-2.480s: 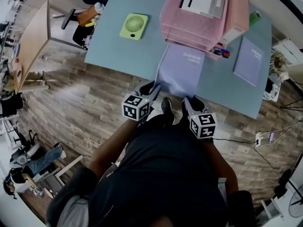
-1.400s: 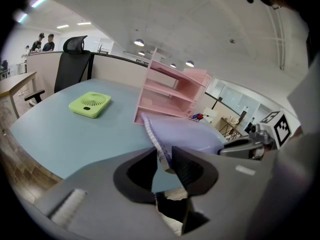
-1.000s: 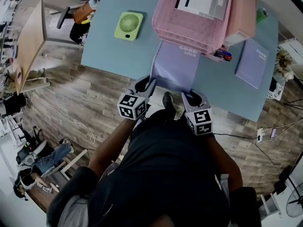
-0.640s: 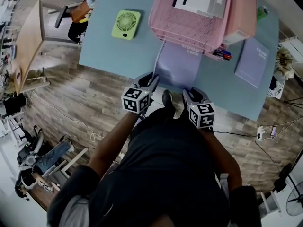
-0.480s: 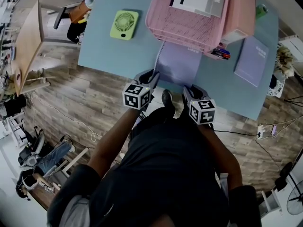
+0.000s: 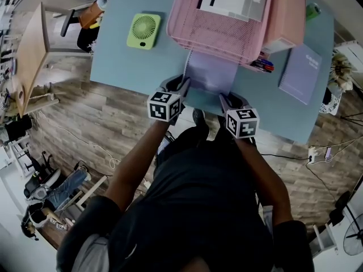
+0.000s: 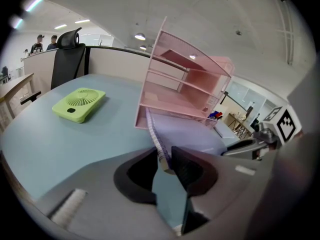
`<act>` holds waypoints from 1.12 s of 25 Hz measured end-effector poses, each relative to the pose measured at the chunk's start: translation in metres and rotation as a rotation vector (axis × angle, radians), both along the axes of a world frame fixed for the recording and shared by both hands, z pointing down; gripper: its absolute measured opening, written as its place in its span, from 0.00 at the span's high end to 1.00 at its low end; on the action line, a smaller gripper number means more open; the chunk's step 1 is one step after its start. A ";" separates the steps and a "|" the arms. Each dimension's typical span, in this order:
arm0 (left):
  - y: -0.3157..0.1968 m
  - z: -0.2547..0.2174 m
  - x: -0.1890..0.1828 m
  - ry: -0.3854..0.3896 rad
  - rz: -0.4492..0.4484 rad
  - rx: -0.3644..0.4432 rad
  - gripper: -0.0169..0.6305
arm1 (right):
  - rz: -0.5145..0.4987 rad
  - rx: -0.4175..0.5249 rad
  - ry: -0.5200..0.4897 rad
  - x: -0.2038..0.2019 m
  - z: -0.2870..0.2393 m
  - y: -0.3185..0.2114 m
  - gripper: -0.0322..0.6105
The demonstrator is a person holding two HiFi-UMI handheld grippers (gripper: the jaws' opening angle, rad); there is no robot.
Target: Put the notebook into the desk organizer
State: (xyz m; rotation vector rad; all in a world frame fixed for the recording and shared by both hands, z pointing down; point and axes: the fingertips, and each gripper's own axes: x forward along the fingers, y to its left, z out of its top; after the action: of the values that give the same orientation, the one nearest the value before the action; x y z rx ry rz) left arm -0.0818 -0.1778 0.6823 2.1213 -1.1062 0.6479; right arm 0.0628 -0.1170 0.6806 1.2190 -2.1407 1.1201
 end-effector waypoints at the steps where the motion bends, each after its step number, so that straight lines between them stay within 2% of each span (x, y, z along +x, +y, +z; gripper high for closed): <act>1: -0.004 0.001 0.001 -0.001 -0.001 -0.001 0.74 | 0.002 0.000 0.000 0.001 0.000 -0.004 0.82; 28: -0.087 0.038 0.017 -0.056 -0.015 -0.058 0.74 | 0.012 -0.054 0.054 0.019 0.028 -0.088 0.82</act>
State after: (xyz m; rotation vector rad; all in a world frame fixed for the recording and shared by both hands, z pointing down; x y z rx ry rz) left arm -0.0644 -0.2643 0.7200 2.0550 -1.1191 0.7270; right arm 0.0816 -0.2054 0.7082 1.2258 -2.0528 1.1291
